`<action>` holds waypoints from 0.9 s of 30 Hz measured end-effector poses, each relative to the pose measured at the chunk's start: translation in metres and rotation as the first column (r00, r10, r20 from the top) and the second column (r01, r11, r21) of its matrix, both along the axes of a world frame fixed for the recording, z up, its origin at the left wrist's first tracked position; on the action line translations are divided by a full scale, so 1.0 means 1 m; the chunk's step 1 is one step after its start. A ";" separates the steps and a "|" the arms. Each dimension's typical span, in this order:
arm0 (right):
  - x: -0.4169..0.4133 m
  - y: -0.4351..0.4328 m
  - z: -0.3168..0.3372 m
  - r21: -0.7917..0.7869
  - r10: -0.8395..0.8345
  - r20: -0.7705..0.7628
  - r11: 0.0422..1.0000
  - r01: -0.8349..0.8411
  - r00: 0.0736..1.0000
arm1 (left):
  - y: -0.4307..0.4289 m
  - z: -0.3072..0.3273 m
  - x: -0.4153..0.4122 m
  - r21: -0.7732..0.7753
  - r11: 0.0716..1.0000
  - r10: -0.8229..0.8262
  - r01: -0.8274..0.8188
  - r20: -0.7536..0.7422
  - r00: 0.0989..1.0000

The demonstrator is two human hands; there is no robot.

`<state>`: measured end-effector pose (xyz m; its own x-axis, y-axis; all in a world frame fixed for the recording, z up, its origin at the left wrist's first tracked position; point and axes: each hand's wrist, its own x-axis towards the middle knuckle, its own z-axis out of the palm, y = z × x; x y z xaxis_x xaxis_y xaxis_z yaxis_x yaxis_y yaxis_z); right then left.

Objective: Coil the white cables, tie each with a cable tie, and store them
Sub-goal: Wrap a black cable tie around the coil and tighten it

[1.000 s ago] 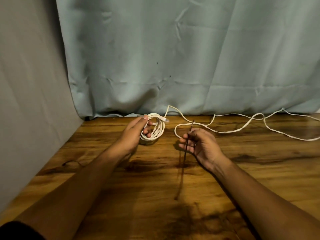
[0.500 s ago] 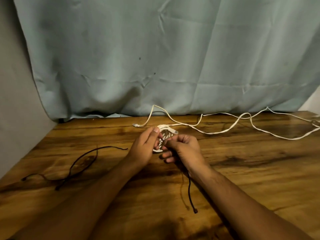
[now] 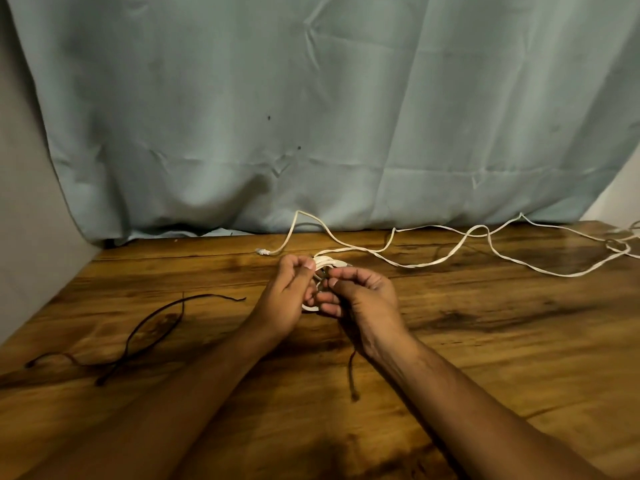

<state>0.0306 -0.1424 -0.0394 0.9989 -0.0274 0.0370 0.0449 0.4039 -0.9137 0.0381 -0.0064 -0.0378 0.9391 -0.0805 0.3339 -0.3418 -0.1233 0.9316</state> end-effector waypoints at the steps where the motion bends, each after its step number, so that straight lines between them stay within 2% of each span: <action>1: -0.001 0.002 0.000 0.012 -0.031 0.003 0.999 0.031 1.000 | -0.001 0.000 0.000 -0.012 1.000 -0.003 0.003 -0.011 1.000; 5: -0.005 0.004 0.003 0.012 -0.090 0.019 0.996 0.089 0.996 | 0.000 -0.005 0.003 0.005 0.999 -0.041 0.041 -0.008 0.999; 9: -0.005 0.005 0.004 0.002 -0.099 0.018 0.995 0.099 0.995 | 0.001 -0.006 0.001 0.078 0.996 -0.057 0.051 0.075 0.996; 12: -0.004 0.000 0.005 -0.047 -0.024 -0.014 0.999 0.023 1.000 | 0.005 -0.002 0.000 0.158 0.987 -0.039 0.015 0.154 0.987; 16: -0.007 -0.012 0.011 -0.146 0.135 -0.068 0.979 -0.144 0.989 | 0.013 0.002 0.002 0.172 0.984 0.023 -0.052 0.167 0.986; 22: -0.010 -0.009 0.009 -0.203 0.118 -0.026 0.972 -0.120 0.993 | 0.010 -0.003 0.003 0.247 0.969 -0.022 -0.030 0.203 0.979; 27: -0.012 -0.010 0.013 -0.205 0.155 -0.047 0.965 -0.161 0.987 | 0.019 -0.003 0.008 0.286 0.953 0.032 -0.098 0.227 0.973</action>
<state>0.0183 -0.1522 -0.0264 0.9907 0.1360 -0.0052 -0.0332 0.2049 -0.9782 0.0457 0.0122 -0.0405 0.8530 -0.1469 0.5007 -0.5134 -0.4084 0.7547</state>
